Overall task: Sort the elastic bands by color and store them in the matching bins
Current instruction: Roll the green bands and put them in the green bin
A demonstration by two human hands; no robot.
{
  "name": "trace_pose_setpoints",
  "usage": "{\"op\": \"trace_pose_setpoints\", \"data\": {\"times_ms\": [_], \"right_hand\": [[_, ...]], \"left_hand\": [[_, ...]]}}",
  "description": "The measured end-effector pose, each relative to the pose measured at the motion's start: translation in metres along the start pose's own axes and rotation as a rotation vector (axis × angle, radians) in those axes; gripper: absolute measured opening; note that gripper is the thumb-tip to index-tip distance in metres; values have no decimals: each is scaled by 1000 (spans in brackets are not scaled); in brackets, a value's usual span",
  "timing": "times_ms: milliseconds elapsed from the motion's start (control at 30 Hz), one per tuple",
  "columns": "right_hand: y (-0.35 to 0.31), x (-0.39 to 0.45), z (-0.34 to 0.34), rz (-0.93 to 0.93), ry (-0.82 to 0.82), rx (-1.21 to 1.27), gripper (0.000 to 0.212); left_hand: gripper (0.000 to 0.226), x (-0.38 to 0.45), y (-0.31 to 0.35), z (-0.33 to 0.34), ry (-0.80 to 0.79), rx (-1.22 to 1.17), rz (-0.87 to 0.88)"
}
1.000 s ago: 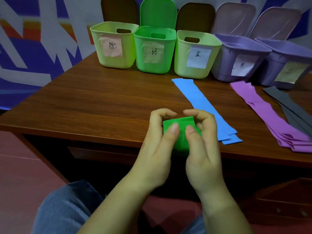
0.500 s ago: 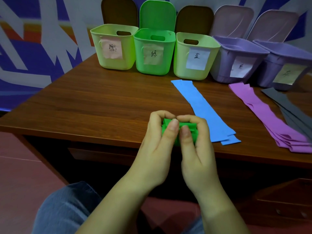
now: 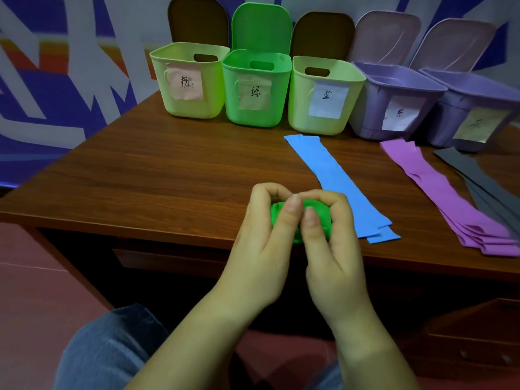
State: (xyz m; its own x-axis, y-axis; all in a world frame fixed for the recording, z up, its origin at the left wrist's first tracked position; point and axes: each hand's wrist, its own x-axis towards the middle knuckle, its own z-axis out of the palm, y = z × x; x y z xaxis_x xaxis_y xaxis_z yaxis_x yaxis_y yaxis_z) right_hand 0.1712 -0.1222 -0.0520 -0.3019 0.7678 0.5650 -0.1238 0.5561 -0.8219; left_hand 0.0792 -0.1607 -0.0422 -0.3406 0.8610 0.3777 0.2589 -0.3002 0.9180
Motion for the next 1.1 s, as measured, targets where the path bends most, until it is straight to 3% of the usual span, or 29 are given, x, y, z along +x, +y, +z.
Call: {"op": "trace_pose_setpoints", "data": {"times_ms": [267, 600, 767, 967, 1033, 1100], "right_hand": [[0, 1, -1, 75, 30, -19, 14], [-9, 0, 3, -72, 54, -112, 45], [-18, -2, 3, -34, 65, -27, 49], [-29, 3, -7, 169, 35, 77, 42], [-34, 7, -10, 154, 61, 47, 40], [-35, 11, -13, 30, 96, -76, 38]], "left_hand": [[33, -2, -3, 10, 37, 14, 17], [56, -7, 11, 11, 69, -86, 31], [40, -13, 19, 10, 126, -19, 110], [23, -10, 30, 7, 113, 127, 287], [27, -7, 32, 9, 99, 76, 278], [35, -4, 38, 14, 89, -120, 151]]}}
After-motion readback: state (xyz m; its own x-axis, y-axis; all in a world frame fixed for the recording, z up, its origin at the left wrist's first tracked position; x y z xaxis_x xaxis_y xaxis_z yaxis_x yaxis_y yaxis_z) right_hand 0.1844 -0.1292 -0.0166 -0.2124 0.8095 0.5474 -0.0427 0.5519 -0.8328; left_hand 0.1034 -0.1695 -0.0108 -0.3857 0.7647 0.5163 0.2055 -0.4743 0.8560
